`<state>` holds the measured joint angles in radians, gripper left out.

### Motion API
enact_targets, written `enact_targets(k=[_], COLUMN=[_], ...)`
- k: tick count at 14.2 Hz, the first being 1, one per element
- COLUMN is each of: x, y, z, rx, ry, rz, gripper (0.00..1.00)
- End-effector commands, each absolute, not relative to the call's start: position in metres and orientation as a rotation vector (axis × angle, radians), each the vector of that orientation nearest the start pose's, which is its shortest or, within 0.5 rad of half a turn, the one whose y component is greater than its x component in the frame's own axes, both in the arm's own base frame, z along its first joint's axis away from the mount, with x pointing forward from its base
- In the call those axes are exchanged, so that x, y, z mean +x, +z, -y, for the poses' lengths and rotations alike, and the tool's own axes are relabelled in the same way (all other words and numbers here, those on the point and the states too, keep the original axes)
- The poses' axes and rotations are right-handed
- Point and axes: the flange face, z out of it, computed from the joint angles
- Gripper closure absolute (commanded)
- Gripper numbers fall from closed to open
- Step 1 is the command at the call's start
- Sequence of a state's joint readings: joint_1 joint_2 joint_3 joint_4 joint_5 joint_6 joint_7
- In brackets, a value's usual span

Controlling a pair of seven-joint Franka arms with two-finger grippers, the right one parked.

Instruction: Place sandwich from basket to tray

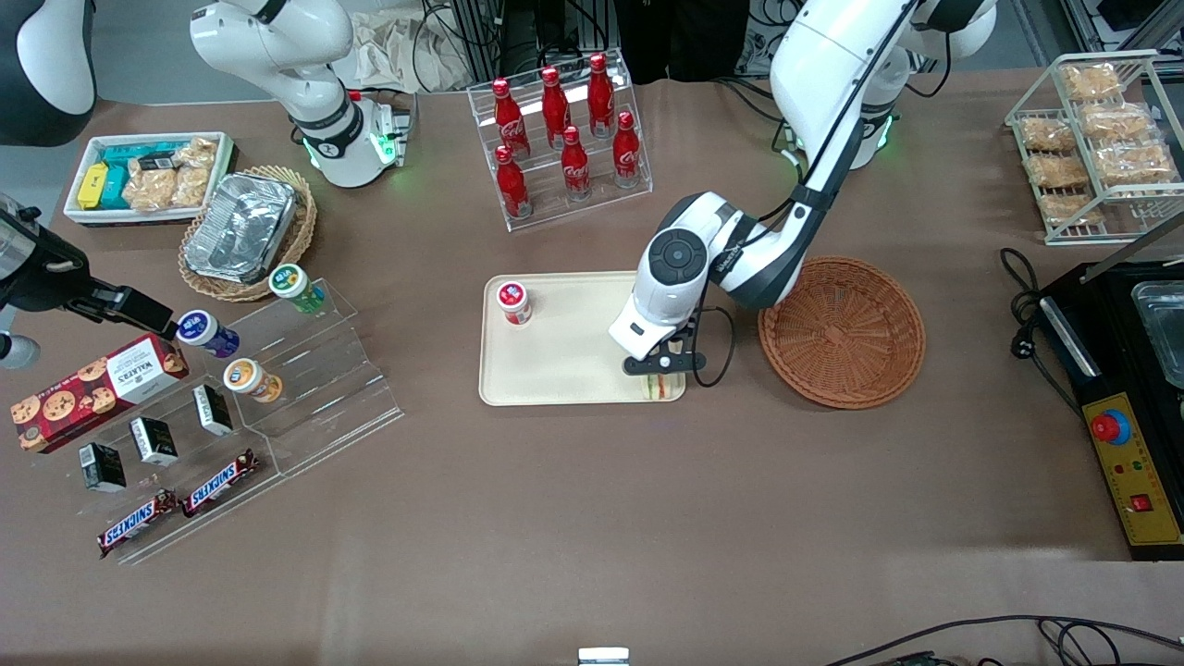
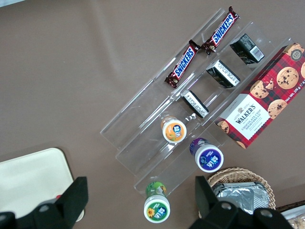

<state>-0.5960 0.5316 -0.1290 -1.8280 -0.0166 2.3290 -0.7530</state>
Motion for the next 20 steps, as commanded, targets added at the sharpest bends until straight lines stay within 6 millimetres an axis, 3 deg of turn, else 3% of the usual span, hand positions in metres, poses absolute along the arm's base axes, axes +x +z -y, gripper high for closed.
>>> enact_targets(k=[1,2,3,5,7,10,12,15,18,20], x=[0.48,0.483,0.487,0.495,0.519,0.549,0.562,0.573,0.566,0.562], y=[0.245,0.246,0.255,0.283,0.326,0.396,0.432,0.47,0.496,0.525], z=[0.419,0.416,0.413,0.402,0.37,0.312,0.269,0.201,0.153,0.102], rx=[-3.16,-3.161,-3.163,-3.143,-3.156,-3.19,-3.203,-3.192,-3.168,-3.173], ry=[0.111,0.105,0.095,0.116,0.063,-0.064,-0.108,-0.127,-0.049,-0.021], rz=[0.059,0.057,0.062,0.092,0.18,0.333,0.309,0.243,0.047,0.031], gripper=[0.34,0.13,0.04,0.03,0.02,0.01,0.01,0.01,0.01,0.01])
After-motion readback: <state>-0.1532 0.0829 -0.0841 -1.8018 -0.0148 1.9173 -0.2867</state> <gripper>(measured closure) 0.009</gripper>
